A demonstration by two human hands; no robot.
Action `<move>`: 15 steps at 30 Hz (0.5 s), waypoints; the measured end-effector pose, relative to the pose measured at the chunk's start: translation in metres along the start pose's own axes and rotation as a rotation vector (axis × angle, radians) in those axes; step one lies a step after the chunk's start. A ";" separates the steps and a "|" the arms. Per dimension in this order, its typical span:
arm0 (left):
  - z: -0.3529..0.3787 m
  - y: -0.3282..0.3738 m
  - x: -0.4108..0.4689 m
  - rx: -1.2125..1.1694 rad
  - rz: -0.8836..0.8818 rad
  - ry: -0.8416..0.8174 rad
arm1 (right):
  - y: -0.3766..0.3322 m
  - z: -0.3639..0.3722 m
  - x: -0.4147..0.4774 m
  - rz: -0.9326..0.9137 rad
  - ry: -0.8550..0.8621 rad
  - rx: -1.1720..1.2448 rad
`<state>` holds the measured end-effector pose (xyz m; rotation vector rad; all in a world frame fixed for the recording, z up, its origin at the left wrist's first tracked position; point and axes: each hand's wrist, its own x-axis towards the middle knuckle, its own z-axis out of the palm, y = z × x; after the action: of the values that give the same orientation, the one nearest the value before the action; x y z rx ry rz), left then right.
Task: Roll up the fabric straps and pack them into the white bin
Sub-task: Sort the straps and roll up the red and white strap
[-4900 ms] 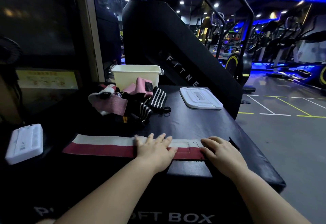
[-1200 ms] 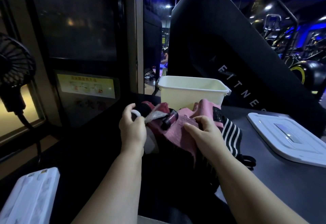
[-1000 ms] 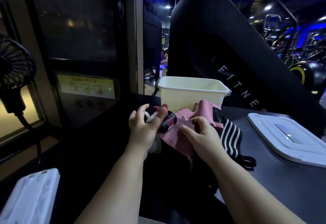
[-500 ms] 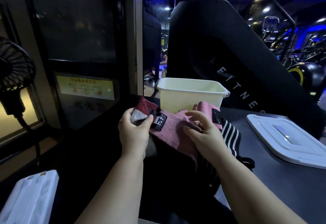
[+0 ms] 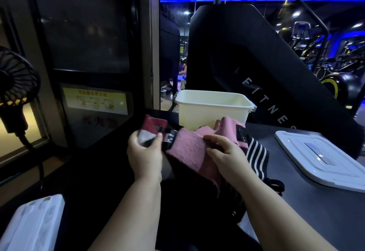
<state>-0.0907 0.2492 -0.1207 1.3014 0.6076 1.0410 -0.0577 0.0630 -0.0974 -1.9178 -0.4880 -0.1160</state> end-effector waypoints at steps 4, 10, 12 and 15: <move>-0.010 0.000 0.012 -0.039 -0.093 0.098 | 0.005 -0.018 0.003 0.056 0.088 0.054; 0.000 0.004 -0.002 0.109 0.075 -0.062 | -0.002 -0.013 -0.002 -0.074 0.258 0.052; -0.003 0.015 -0.005 0.052 0.053 -0.035 | 0.001 -0.010 -0.002 -0.109 0.318 -0.106; -0.008 0.033 -0.011 -0.088 0.025 -0.042 | 0.013 -0.001 -0.001 -0.140 0.348 -0.486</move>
<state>-0.1116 0.2417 -0.0925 1.2530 0.5094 1.0472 -0.0529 0.0576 -0.1088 -2.2687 -0.3776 -0.7017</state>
